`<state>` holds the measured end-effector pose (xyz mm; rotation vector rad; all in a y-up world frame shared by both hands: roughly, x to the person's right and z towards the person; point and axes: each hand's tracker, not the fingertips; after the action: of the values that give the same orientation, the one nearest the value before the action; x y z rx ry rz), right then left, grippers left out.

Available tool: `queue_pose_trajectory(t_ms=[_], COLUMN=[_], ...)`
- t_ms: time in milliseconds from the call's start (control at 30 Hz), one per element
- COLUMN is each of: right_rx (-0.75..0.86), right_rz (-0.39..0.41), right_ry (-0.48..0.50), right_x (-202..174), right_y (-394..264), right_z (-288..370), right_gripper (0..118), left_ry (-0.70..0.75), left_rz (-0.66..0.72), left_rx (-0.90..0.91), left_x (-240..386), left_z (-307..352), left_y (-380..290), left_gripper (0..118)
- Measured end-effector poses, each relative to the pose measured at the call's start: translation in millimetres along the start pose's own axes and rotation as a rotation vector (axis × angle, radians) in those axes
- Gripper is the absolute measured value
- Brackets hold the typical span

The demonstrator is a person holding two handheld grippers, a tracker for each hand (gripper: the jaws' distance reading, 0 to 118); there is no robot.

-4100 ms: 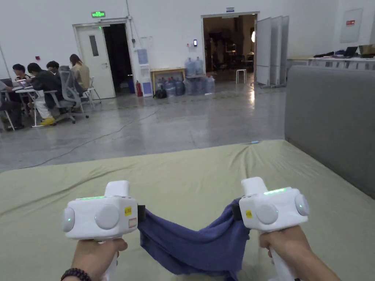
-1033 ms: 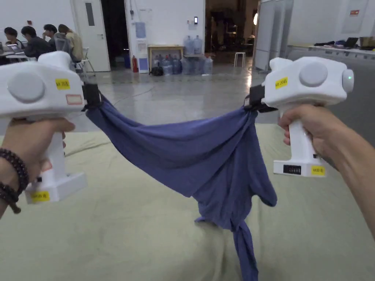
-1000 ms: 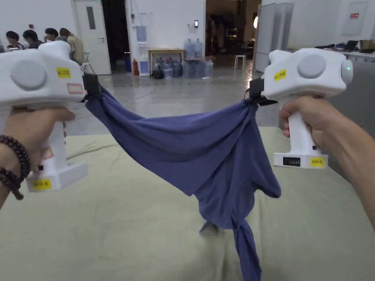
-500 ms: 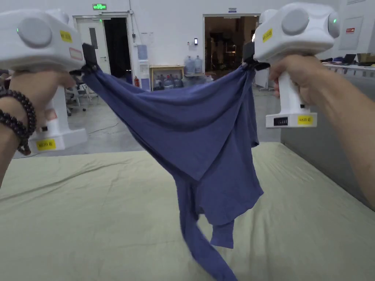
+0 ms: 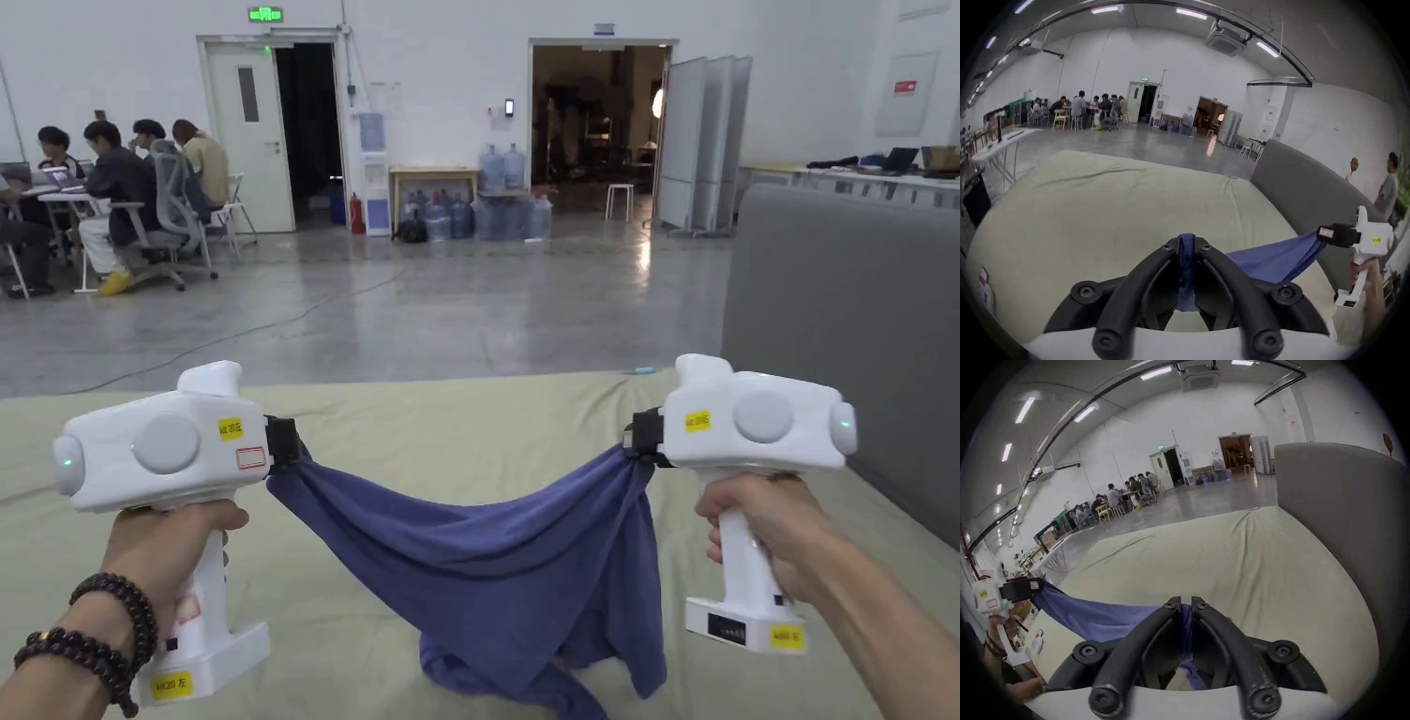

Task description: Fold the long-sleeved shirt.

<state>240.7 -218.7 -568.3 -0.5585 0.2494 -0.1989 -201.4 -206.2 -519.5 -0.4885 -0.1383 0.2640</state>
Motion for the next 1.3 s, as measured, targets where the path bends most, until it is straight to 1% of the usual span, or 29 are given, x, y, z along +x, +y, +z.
queue_pose_trajectory(t_ms=[67,133,167,200,300,333,400,433,467,500,567,633,700,733,767,800,833,867,900,967,1000,1033,1067,1100,1133,1167,1233,1267,1300], right_rx=[0.012,-0.004,-0.029,-0.062,-0.200,-0.247,-0.362,-0.435,-0.487,-0.528,-0.587,-0.608,-0.579,-0.539,-0.504,-0.467,-0.433,-0.373,-0.325,-0.266,-0.266,-0.272,-0.252,-0.246,-0.253,-0.252,-0.277,-0.281,-0.288], right_rz=[0.017,0.049,0.062,0.062,0.035,0.038,0.076,0.081,0.066,0.061,0.087,0.127,0.132,0.123,0.115,0.114,0.121,0.138,0.149,0.160,0.157,0.152,0.157,0.171,0.194,0.226,0.233,0.228,0.215], right_ry=[0.019,0.015,0.016,0.032,0.036,0.032,0.033,0.025,0.016,0.021,0.010,-0.018,-0.002,0.000,0.005,0.009,0.004,0.001,-0.002,-0.025,-0.036,-0.039,-0.045,-0.046,-0.068,-0.121,-0.074,-0.061,-0.051], right_x=[1.4,0.9,2.1,4.8,9.8,11.3,11.8,13.3,14.7,15.9,14.0,12.7,9.2,8.2,7.0,5.2,3.8,1.3,-0.5,-7.1,-9.9,-13.2,-17.4,-20.5,-24.0,-30.7,-36.6,-39.3,-41.9], right_y=[-21.7,-52.9,-68.5,-86.5,-147.5,-170.2,-209.2,-228.3,-245.7,-259.3,-285.0,-293.2,-288.8,-278.6,-268.5,-255.5,-246.6,-233.4,-224.0,-201.9,-196.1,-191.2,-187.0,-185.9,-187.3,-190.0,-197.1,-200.4,-203.4], right_z=[23.7,48.0,56.6,62.1,69.3,68.0,61.3,55.4,50.6,46.7,41.6,39.1,48.4,54.3,59.8,68.2,72.8,80.3,86.0,95.8,97.3,98.7,100.4,101.0,97.5,97.5,94.5,93.3,91.7], right_gripper=[3,3,3,3,3,3,3,3,3,3,3,3,4,8,21,46,88,105,107,107,106,98,69,14,0,0,0,0,0], left_ry=[-0.027,-0.067,-0.054,-0.032,0.019,0.029,0.040,0.049,0.058,0.073,0.080,0.069,0.050,0.039,0.033,0.037,0.038,0.032,0.020,0.027,0.030,0.048,0.073,0.107,0.149,0.168,0.174,0.180,0.199], left_rz=[0.015,-0.017,-0.034,-0.063,-0.091,-0.091,-0.097,-0.097,-0.101,-0.105,-0.111,-0.089,-0.046,-0.041,-0.035,-0.032,-0.030,-0.026,-0.014,0.001,0.003,0.011,-0.001,-0.029,-0.067,-0.088,-0.076,-0.027,0.015], left_rx=[0.007,-0.053,-0.073,-0.131,-0.288,-0.348,-0.453,-0.511,-0.555,-0.574,-0.611,-0.612,-0.568,-0.544,-0.528,-0.525,-0.519,-0.491,-0.424,-0.405,-0.417,-0.421,-0.395,-0.382,-0.383,-0.381,-0.416,-0.436,-0.441], left_x=[-7.0,-12.5,-14.7,-19.1,-30.6,-36.9,-46.2,-50.8,-65.9,-69.3,-76.0,-85.9,-88.2,-89.8,-90.3,-90.0,-90.0,-84.3,-82.2,-80.7,-55.0,-46.9,-40.0,-33.9,-45.6,-44.2,-42.5,-53.5,-59.2], left_z=[21.0,41.3,49.8,54.7,64.1,63.0,63.0,61.9,51.4,49.6,46.8,43.4,46.5,51.3,55.0,56.5,58.5,69.1,75.3,83.7,106.1,114.7,123.3,126.8,111.6,108.0,104.1,97.1,92.0], left_y=[-19.0,-46.8,-65.9,-84.0,-149.6,-171.5,-213.4,-235.4,-252.2,-265.9,-288.2,-297.3,-291.1,-285.4,-276.9,-269.1,-260.7,-252.6,-243.4,-226.3,-217.8,-211.5,-208.2,-207.6,-212.4,-216.7,-225.3,-229.1,-234.3], left_gripper=[4,4,4,4,4,4,4,4,4,4,4,4,4,10,29,63,109,118,117,117,114,89,39,0,0,0,0,0,12])
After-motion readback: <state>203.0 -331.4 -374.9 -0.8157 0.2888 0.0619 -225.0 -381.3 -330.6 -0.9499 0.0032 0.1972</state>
